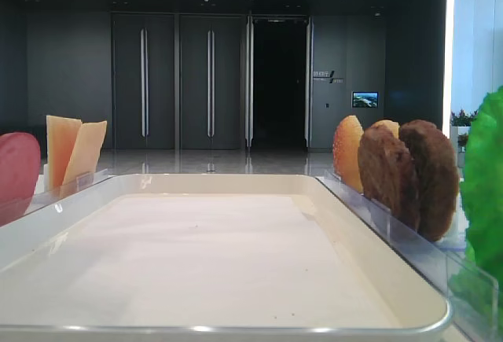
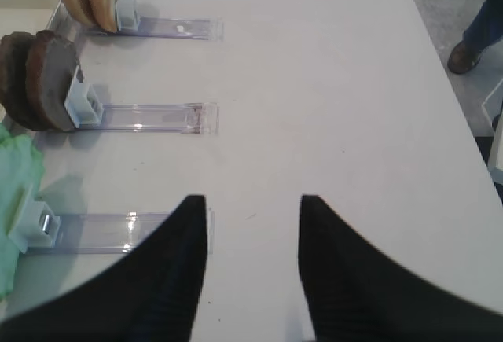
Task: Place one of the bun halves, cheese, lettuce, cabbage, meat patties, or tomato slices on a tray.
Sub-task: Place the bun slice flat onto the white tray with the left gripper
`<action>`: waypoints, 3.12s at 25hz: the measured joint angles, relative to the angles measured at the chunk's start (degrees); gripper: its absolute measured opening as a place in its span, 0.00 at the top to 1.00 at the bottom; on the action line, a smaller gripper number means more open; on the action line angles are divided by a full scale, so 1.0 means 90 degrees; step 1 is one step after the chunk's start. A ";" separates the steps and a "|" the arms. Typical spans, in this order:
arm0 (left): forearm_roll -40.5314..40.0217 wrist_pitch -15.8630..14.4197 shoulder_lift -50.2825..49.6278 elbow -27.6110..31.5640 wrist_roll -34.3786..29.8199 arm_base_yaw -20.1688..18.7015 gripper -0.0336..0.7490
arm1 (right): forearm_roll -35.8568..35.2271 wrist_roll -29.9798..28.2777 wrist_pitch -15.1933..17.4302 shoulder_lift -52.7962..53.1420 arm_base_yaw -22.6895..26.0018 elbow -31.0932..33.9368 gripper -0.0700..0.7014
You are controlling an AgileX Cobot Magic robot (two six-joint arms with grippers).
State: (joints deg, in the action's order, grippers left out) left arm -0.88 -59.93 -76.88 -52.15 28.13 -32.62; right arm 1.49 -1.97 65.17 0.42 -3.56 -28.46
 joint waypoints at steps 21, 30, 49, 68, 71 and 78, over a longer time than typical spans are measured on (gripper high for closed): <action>0.0485 0.0690 0.0308 -0.0298 -0.0208 0.0000 0.78 | 0.0000 0.0000 0.0000 0.0000 0.0000 0.0000 0.52; 0.2206 0.1936 0.0308 -0.0221 -0.1419 0.0000 0.78 | 0.0000 0.0000 0.0000 0.0000 0.0000 0.0000 0.52; 0.6462 0.2797 -0.1112 0.0163 -0.5104 0.0000 0.78 | 0.0000 0.0000 0.0000 0.0000 0.0000 0.0000 0.52; 0.9902 0.3127 -0.1282 0.1573 -0.8592 0.0263 0.78 | 0.0000 0.0000 0.0000 0.0000 -0.0189 0.0000 0.52; 1.0734 0.2881 -0.1282 0.1992 -0.9557 0.0600 0.78 | 0.0000 0.0000 0.0000 0.0000 -0.0189 0.0000 0.52; 1.0910 0.2721 -0.1282 0.2384 -1.0086 0.0820 0.78 | 0.0000 0.0000 0.0000 0.0000 -0.0189 0.0000 0.52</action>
State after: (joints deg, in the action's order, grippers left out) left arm 97.32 -35.44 -88.41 -30.69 -62.64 -25.24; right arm 1.49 -1.97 65.17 0.42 -5.26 -28.46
